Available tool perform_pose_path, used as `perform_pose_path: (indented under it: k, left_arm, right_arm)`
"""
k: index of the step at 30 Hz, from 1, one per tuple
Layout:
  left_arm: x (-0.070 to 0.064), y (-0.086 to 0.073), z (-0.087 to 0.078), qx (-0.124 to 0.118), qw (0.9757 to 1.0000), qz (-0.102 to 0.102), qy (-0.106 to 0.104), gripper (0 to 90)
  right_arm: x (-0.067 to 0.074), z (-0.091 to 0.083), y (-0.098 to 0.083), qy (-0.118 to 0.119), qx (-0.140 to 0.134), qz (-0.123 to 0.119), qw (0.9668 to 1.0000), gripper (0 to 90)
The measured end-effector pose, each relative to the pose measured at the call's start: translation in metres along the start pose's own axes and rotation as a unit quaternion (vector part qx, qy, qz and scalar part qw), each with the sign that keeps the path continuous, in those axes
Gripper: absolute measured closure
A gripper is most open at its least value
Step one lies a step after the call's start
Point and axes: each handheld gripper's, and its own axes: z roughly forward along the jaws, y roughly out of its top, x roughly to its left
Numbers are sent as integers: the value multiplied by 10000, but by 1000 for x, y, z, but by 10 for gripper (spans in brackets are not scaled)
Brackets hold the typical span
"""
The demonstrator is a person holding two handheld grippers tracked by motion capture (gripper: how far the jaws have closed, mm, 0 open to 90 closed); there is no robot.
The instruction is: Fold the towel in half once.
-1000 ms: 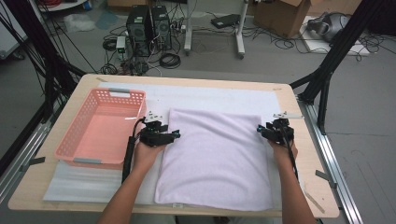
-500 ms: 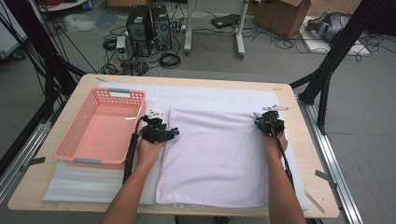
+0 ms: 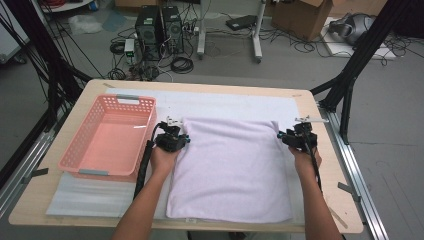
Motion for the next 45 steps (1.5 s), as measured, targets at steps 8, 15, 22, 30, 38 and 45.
perform_pose_path:
  k: [8,15,22,30,38,45]
  left_arm:
    - [9,-5,-9,-54,9998,-57,169,849]
    - [7,-13,-15,-295,9995,43,-135,724]
    - [-2,-18,-31,-720,9944,76,-771,497]
    - [-10,-26,-54,-986,9867,104,-1288,325]
    - [-23,-44,-85,-1251,9797,366,-1524,211]
    - [-33,-46,-99,-1394,9770,426,-1554,195]
  right_arm:
    - [10,14,-16,338,205,-137,9991,863]
    - [10,15,-14,-116,131,-77,9998,844]
    - [9,-13,-16,26,-309,36,9995,583]
    - [10,-61,-40,597,-664,-125,9959,409]
    - [14,-108,-77,669,-920,-488,9923,243]
    - [25,-125,-95,737,-1129,-661,9887,202]
